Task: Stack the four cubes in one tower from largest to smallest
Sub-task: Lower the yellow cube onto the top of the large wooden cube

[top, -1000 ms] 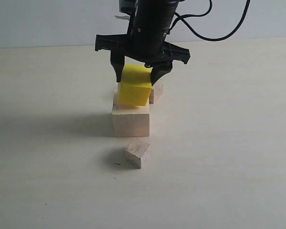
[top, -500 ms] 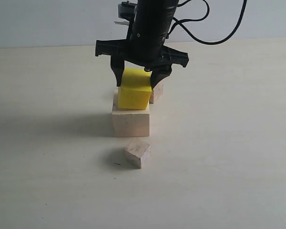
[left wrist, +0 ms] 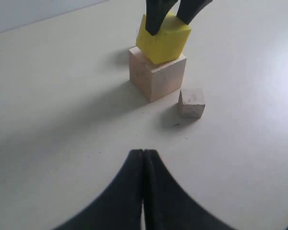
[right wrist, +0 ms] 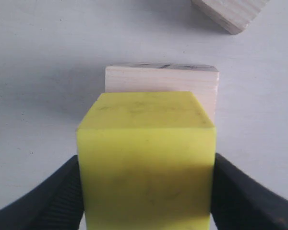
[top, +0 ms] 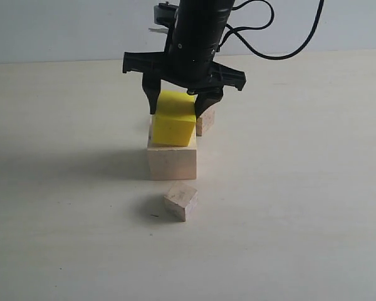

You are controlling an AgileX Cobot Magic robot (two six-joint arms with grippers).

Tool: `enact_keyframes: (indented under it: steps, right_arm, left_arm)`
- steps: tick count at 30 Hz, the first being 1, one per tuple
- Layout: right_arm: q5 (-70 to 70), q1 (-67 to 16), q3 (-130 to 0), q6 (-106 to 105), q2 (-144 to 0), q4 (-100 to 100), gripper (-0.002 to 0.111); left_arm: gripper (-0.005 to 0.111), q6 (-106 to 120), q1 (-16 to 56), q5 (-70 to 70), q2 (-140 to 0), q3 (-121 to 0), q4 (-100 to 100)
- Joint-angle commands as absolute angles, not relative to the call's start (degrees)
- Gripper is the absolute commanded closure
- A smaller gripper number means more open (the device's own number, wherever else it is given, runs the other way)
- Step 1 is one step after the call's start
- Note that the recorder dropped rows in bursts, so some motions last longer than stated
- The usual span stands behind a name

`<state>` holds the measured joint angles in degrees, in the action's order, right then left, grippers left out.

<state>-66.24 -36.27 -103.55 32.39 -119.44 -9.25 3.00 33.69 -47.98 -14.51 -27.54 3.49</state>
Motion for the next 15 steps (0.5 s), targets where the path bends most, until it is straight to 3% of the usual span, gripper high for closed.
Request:
enact_keyframes:
  steps: [1, 15]
  right_arm:
    - [-66.18, -36.06, -103.74, 32.03, -119.22, -8.88, 0.058]
    - [-66.05, -36.06, -103.74, 33.63, -119.22, -7.13, 0.058]
  left_arm:
    - [0.107, 2.78, 34.03, -47.46, -14.20, -27.16, 3.67]
    - [0.107, 2.78, 34.03, -47.46, -14.20, -27.16, 3.67]
